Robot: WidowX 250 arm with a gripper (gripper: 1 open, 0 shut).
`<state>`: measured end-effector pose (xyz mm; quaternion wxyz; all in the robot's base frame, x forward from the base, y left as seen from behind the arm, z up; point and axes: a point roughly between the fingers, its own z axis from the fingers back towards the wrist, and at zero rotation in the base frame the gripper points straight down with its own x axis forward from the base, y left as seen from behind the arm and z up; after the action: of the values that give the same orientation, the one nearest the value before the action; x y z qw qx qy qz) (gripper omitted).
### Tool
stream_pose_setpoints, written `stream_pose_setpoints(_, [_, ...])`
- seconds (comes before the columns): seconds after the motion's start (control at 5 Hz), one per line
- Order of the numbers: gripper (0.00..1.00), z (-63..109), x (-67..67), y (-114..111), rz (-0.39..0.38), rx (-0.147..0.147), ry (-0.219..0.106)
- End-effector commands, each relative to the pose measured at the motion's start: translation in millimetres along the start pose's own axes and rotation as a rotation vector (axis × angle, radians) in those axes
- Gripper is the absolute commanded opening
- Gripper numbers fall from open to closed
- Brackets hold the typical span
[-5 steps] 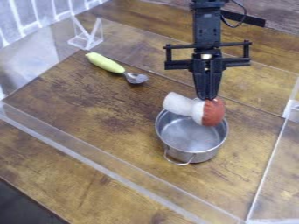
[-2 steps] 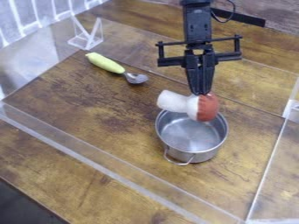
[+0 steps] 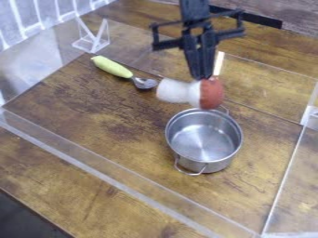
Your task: Remove the mushroom from the silver pot and put it on the table
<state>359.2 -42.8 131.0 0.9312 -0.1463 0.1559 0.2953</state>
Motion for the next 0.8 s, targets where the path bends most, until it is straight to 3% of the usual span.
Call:
stream_pose_setpoints(0.0, [0.0, 44.1, -17.9, 15, 0.042, -0.115, -0.114])
stream_pose_setpoints(0.4, [0.0, 34.0, -27.6, 54, 0.153, -0.177, -0.14])
stream_pose_setpoints(0.6, [0.0, 28.1, -34.6, 79, 0.264, -0.231, -0.169])
